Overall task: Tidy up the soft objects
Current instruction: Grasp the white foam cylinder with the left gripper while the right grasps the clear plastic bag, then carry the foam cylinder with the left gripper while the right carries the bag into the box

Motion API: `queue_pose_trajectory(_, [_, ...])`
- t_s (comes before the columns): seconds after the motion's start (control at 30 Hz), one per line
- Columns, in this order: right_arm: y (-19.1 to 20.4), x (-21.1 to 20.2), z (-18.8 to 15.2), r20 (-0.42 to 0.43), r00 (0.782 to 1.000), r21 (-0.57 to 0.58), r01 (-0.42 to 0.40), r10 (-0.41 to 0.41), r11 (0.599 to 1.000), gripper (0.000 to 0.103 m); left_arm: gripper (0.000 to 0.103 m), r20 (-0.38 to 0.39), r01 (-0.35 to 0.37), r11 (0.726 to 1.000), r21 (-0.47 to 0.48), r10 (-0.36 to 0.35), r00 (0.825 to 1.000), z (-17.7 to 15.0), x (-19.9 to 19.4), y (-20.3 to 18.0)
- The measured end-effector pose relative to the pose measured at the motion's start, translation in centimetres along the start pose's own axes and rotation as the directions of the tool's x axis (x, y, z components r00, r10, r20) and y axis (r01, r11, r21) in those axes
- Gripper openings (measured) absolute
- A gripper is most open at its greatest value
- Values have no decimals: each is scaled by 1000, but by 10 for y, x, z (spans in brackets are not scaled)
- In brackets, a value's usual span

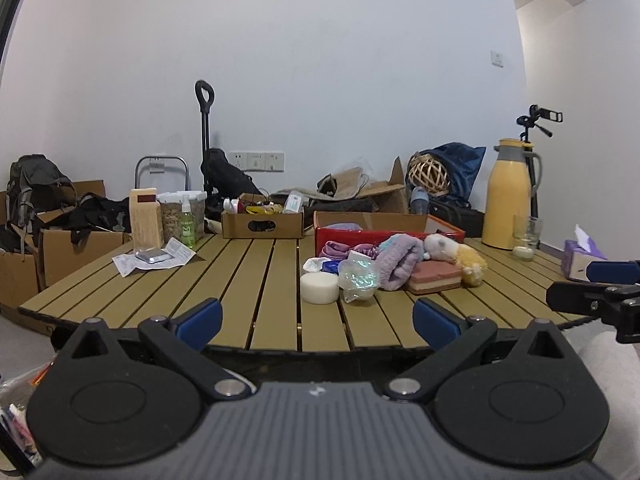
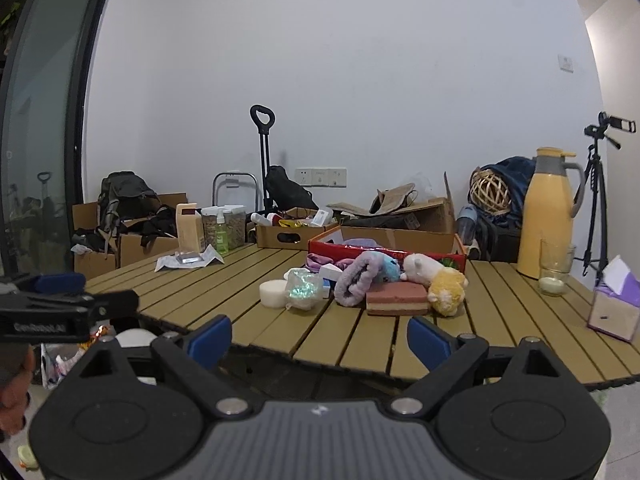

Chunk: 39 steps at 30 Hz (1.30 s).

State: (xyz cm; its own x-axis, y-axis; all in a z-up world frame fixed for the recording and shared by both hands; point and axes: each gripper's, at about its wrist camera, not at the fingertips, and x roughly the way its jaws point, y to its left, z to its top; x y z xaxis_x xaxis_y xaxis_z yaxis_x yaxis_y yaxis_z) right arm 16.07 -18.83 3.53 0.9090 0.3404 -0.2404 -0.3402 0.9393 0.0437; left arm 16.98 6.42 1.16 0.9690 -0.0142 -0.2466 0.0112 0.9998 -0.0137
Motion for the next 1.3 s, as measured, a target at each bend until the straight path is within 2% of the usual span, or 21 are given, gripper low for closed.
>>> queue_pose_trajectory(0.17, [-9,49,13,-2,1000,3,-20,20,1000,93,103,-48,-29,1000,6,30,998,9,53,2])
queue_pose_trajectory(0.33, [-15,100,22,-25,999,19,-36,37,999,92,103,-68,0,1000,1,0,998,18,105,9])
queue_pose_trajectory(0.47, [-19,147,24,-50,997,49,-48,50,998,88,102,-129,-25,1000,7,26,991,22,157,16])
queue_pose_trajectory(0.57, [-23,184,22,-96,993,85,-66,74,994,76,98,-197,-13,1000,-14,10,980,21,195,23])
queue_pose_trajectory(0.63, [-25,209,20,-135,987,115,-77,93,990,74,95,-234,7,1000,-25,-13,972,18,215,27])
queue_pose_trajectory(0.77, [-25,258,15,-197,970,165,-108,140,980,61,90,-312,24,1000,-10,-26,950,12,253,30])
queue_pose_trajectory(0.97, [-27,313,17,-218,952,241,-161,215,957,58,90,-362,98,994,41,-76,929,5,285,26])
queue_pose_trajectory(1.0, [-28,319,17,-223,947,247,-174,231,953,40,90,-367,113,993,42,-90,926,5,289,23])
queue_pose_trajectory(1.03, [-29,326,16,-233,940,253,-190,250,949,30,90,-365,120,992,42,-96,926,6,293,21])
queue_pose_trajectory(1.07, [-31,328,17,-233,936,261,-201,264,944,31,90,-358,124,991,46,-99,928,7,297,19])
queue_pose_trajectory(1.13, [-37,326,18,-217,941,260,-202,261,944,29,83,-350,118,992,41,-96,932,9,304,15])
queue_pose_trajectory(1.23, [-50,314,22,-202,948,269,-188,246,945,29,60,-358,112,994,15,-99,929,9,315,12])
queue_pose_trajectory(1.3, [-58,305,24,-198,953,270,-170,228,948,29,57,-354,107,994,-2,-101,930,11,316,12])
